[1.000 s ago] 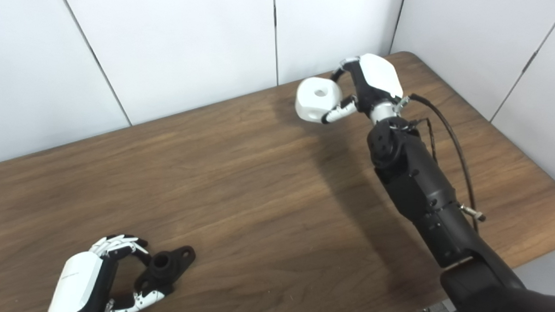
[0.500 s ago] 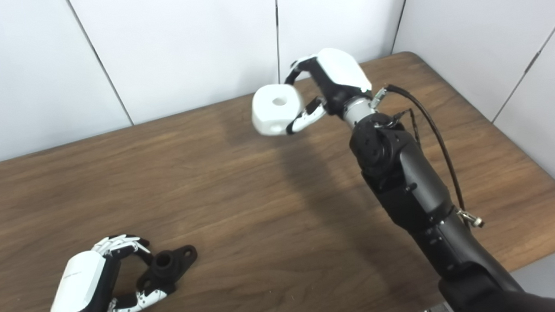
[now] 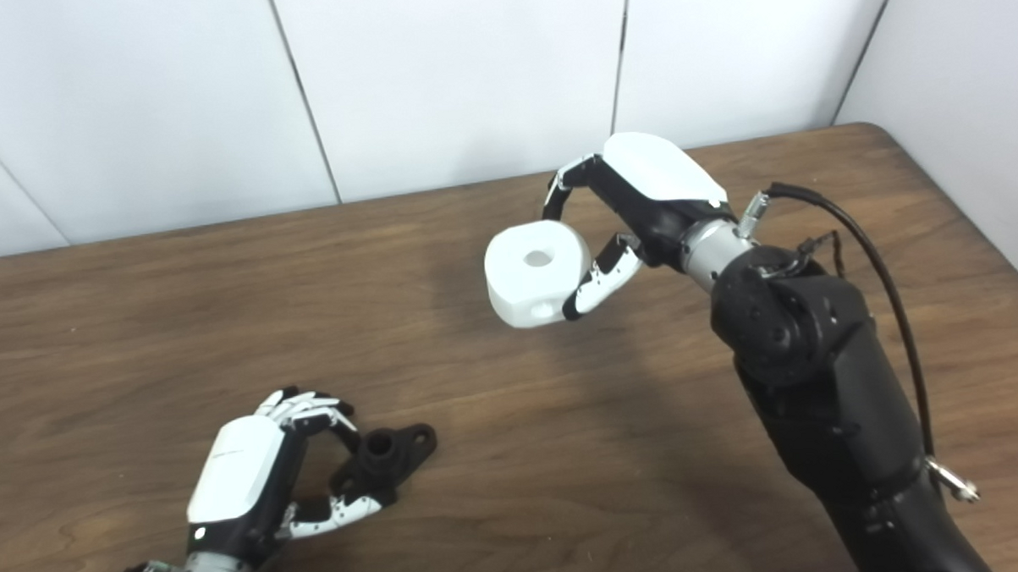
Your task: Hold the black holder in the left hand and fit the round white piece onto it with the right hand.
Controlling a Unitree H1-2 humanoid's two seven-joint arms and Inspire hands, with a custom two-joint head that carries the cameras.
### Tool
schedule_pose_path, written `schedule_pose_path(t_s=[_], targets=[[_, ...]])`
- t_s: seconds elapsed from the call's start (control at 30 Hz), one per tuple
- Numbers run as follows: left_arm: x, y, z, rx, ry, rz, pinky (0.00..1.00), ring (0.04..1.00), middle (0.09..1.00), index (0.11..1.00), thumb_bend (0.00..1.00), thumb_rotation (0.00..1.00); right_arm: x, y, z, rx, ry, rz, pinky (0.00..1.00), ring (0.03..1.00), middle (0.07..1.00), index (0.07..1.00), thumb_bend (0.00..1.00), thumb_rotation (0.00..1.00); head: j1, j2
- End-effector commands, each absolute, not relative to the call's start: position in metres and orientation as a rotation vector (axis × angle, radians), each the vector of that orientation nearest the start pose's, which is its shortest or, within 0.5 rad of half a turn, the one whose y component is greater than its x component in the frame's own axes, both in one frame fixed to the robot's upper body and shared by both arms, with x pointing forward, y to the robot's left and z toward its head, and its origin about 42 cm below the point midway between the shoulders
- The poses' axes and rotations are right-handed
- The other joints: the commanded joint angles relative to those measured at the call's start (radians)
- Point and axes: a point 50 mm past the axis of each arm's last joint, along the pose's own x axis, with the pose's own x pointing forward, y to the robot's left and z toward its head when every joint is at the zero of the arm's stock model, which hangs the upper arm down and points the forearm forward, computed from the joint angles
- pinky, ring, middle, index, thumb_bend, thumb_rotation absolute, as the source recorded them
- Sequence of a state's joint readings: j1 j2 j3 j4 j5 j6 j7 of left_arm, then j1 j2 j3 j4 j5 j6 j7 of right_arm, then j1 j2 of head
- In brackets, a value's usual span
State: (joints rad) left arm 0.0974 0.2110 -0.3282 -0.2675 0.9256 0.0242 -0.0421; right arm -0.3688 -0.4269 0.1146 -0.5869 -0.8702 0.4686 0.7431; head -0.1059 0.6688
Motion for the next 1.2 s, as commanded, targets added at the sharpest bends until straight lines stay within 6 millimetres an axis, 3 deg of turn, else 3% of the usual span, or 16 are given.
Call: schedule_pose_path(t_s=[0.0, 0.6, 1.17], targets=[[0.235, 0.176, 0.125, 1.095, -0.239, -0.309, 0.92, 0.819, 0.738, 0.485, 0.52, 0.05, 0.311, -0.24, 0.33, -1.201, -0.225, 0.218, 0.98, 0.896, 0.802, 0.483, 0.52, 0.14, 0.006, 0.003], [0.235, 0.153, 0.13, 1.104, -0.217, -0.313, 0.96, 0.837, 0.747, 0.485, 0.52, 0.05, 0.295, -0.199, 0.31, -1.145, -0.293, 0.372, 1.0, 0.917, 0.816, 0.481, 0.53, 0.14, 0.084, 0.022], [0.236, 0.147, 0.13, 1.122, -0.222, -0.313, 0.96, 0.839, 0.752, 0.485, 0.52, 0.05, 0.291, -0.17, 0.299, -1.097, -0.318, 0.448, 1.0, 0.919, 0.823, 0.482, 0.52, 0.14, 0.098, 0.03]])
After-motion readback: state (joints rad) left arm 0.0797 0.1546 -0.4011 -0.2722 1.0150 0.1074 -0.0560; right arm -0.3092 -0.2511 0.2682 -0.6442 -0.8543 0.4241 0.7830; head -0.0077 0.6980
